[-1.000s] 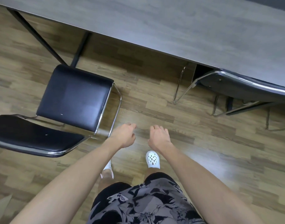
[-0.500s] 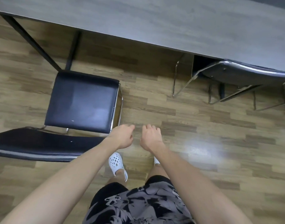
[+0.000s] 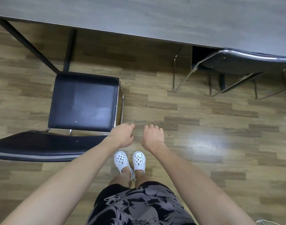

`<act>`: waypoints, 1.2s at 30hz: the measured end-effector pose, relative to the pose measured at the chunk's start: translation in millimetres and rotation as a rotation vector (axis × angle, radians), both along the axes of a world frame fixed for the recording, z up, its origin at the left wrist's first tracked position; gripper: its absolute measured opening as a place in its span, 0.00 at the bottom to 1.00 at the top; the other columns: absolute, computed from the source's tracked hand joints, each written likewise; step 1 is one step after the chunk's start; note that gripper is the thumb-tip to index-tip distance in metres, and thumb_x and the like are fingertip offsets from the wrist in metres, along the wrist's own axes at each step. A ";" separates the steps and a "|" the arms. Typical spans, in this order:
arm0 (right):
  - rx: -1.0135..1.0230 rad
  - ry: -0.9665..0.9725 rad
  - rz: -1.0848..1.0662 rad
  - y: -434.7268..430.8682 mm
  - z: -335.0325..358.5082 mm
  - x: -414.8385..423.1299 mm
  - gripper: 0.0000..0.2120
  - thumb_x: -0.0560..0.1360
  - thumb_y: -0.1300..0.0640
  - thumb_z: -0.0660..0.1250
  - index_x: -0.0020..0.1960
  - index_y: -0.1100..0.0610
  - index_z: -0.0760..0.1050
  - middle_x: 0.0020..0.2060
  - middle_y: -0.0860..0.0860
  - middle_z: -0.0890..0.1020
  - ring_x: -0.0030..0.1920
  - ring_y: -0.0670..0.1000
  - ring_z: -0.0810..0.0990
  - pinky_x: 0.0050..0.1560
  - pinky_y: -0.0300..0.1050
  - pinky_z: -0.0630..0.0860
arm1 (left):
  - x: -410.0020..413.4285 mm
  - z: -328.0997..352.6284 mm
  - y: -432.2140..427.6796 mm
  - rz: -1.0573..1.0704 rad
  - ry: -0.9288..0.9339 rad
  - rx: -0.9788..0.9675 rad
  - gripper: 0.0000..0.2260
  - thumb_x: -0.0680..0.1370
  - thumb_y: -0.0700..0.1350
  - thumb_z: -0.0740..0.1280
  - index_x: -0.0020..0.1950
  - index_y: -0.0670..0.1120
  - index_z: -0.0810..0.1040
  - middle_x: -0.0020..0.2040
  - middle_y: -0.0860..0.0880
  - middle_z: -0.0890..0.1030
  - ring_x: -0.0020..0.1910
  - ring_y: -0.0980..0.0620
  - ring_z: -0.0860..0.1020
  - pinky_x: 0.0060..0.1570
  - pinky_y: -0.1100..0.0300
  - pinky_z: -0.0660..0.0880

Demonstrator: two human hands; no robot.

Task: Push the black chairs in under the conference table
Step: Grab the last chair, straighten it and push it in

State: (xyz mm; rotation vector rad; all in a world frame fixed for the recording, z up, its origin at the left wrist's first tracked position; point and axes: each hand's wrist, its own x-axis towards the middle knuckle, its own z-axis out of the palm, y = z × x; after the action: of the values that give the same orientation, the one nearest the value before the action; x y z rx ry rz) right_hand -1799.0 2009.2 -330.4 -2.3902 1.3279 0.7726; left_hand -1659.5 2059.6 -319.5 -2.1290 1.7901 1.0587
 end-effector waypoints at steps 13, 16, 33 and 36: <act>0.002 0.021 0.097 8.8 -0.1 19.1 0.21 0.74 0.55 0.62 0.65 0.59 0.67 0.62 0.57 0.74 0.63 0.59 0.71 0.60 0.50 0.66 | 33.6 9.0 14.8 0.035 -0.066 -0.043 0.15 0.77 0.44 0.58 0.62 0.45 0.72 0.57 0.45 0.76 0.55 0.43 0.76 0.48 0.51 0.75; -0.009 0.019 0.103 14.0 0.0 36.5 0.19 0.74 0.56 0.62 0.64 0.59 0.68 0.61 0.57 0.74 0.62 0.58 0.71 0.60 0.50 0.66 | 48.6 10.4 18.9 0.035 -0.049 -0.061 0.15 0.77 0.43 0.57 0.62 0.45 0.72 0.57 0.45 0.76 0.55 0.43 0.76 0.48 0.51 0.75; 0.027 -0.035 -0.024 101.3 2.5 203.8 0.15 0.76 0.53 0.60 0.61 0.57 0.69 0.60 0.55 0.75 0.61 0.57 0.73 0.58 0.50 0.67 | 198.9 8.8 88.2 -0.144 -0.020 -0.028 0.14 0.79 0.45 0.58 0.64 0.44 0.72 0.60 0.44 0.76 0.58 0.43 0.75 0.51 0.51 0.71; 0.007 -0.070 -0.031 112.6 6.3 220.8 0.14 0.76 0.53 0.59 0.59 0.58 0.69 0.58 0.55 0.76 0.59 0.58 0.74 0.57 0.50 0.67 | 216.5 8.9 96.8 -0.165 -0.006 -0.030 0.14 0.79 0.45 0.59 0.64 0.45 0.72 0.61 0.44 0.76 0.58 0.43 0.76 0.53 0.50 0.72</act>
State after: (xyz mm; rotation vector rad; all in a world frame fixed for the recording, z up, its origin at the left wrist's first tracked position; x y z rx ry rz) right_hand -1578.2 2121.8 -324.1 -2.3626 1.3286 0.6778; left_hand -1443.1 2156.5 -310.6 -1.9577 1.9513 0.9901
